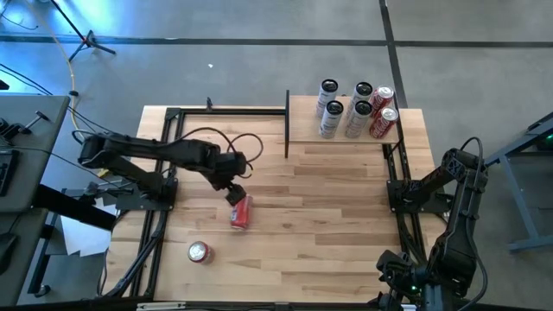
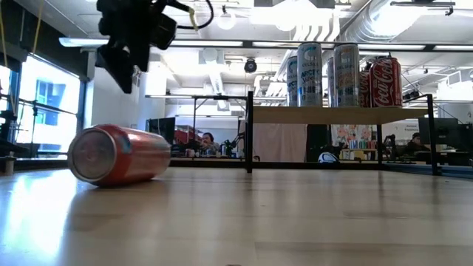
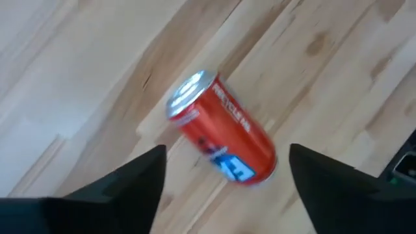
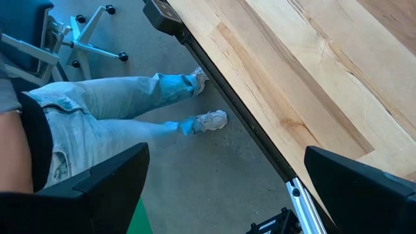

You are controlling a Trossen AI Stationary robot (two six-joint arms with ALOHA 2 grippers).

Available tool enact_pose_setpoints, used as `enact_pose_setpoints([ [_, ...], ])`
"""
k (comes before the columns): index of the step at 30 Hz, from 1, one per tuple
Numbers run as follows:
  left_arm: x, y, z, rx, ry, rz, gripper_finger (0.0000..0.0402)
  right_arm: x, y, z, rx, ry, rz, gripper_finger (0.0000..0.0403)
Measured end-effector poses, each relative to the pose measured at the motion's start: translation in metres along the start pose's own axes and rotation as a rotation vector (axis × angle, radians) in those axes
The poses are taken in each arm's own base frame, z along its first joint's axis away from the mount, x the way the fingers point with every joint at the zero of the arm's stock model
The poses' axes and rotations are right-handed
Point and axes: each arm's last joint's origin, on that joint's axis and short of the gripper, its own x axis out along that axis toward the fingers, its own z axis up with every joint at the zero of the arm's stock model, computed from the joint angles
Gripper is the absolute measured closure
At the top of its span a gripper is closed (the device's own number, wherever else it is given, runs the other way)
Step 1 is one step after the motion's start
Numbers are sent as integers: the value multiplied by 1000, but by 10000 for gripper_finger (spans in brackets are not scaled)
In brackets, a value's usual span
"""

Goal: Place canned beverage on shelf
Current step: Put the orange soda can on the shelf

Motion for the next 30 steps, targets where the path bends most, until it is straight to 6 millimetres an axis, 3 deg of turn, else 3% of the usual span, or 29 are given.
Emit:
enact_pose_setpoints([
  [8, 28, -22, 1, -55, -9, -9, 48, 0, 0, 0, 0, 0, 0, 4],
  [30, 113, -49, 17, -97, 50, -84, 46, 0, 0, 0, 0, 0, 0, 4],
])
